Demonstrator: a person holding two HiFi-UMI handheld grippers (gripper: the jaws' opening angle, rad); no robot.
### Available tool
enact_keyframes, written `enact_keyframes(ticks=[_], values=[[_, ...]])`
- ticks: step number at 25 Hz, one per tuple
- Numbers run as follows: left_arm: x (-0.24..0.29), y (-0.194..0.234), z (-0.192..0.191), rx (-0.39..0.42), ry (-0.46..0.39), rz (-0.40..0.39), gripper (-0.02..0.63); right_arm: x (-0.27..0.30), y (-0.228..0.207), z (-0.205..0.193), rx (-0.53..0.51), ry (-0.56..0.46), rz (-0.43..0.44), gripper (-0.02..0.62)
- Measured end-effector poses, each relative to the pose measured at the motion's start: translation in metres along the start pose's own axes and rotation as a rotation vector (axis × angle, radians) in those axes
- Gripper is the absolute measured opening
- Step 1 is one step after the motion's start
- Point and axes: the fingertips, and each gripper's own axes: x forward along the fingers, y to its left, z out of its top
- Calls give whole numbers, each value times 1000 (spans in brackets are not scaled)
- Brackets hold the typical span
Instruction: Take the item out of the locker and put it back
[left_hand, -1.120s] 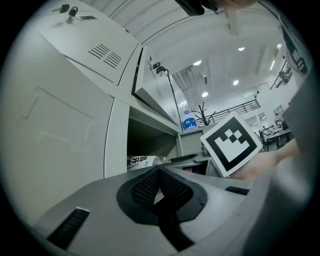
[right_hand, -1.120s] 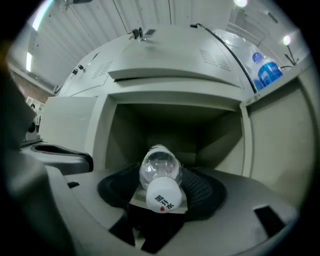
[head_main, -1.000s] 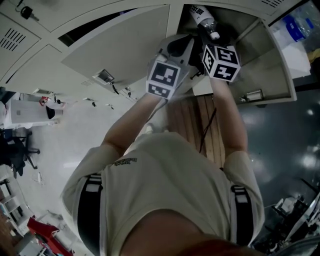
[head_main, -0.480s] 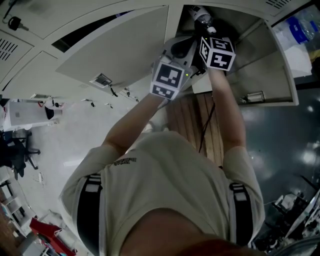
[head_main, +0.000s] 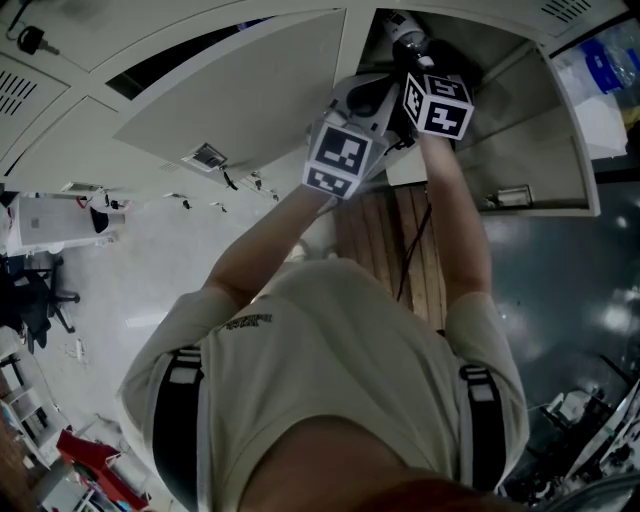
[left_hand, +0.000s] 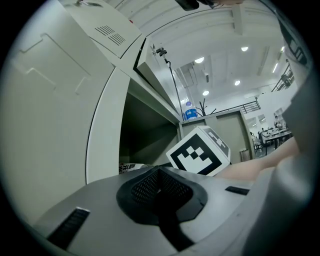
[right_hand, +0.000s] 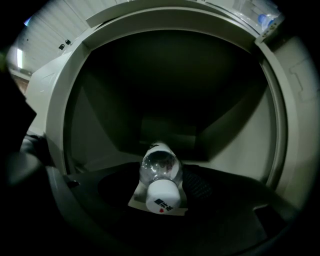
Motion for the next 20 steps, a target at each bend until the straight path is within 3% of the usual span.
enact_keyframes(ticks=[9,15,20], values=[[1,1,-2,6,7,10,12,2,1,0,8,-1,11,281],[1,0,-6,10,21,17,12,-1,-1,5,31,-20,18,359],[-2,1,4,17,6,21,12,-15,0,25,33,-70,27,359]])
